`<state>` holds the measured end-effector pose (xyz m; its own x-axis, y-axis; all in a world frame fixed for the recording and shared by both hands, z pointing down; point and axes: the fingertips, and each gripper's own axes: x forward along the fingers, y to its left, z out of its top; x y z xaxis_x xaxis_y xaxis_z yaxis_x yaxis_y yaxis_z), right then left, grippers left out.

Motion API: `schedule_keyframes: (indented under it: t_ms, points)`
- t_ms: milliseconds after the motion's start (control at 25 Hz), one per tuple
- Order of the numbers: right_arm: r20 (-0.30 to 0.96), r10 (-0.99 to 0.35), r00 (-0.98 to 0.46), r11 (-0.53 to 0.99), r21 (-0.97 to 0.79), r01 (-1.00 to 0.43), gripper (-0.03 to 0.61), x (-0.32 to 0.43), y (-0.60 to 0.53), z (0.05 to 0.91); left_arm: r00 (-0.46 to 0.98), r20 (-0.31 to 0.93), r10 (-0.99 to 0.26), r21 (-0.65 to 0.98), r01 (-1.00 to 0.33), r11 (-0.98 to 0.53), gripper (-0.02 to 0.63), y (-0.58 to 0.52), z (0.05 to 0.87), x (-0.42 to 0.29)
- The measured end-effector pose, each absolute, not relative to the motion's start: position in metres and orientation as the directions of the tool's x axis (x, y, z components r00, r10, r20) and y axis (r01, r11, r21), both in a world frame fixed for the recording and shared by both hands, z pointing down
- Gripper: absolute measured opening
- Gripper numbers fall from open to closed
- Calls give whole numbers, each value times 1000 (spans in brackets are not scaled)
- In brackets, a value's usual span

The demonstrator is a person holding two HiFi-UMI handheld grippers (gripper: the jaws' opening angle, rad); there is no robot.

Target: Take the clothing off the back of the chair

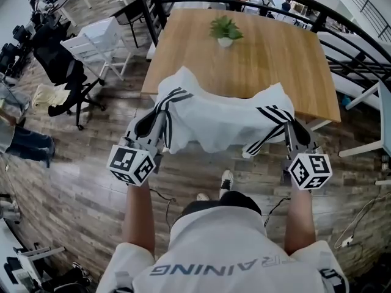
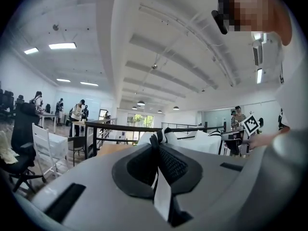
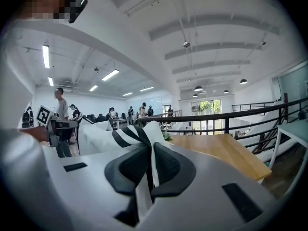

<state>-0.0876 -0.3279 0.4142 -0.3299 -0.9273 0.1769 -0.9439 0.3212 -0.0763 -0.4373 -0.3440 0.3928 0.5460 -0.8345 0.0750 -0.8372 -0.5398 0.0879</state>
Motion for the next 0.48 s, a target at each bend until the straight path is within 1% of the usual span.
schedule_keyframes:
  t_ms: [240, 480]
  points:
    - [161, -937, -310, 299, -93, -950, 40, -88, -303, 406, 507, 35, -861, 84, -860, -503, 48, -304, 383, -448]
    - [144, -930, -339, 325, -117, -939, 40, -89, -288, 400, 485, 22, -874, 83, -873, -481, 48, -272, 377, -444]
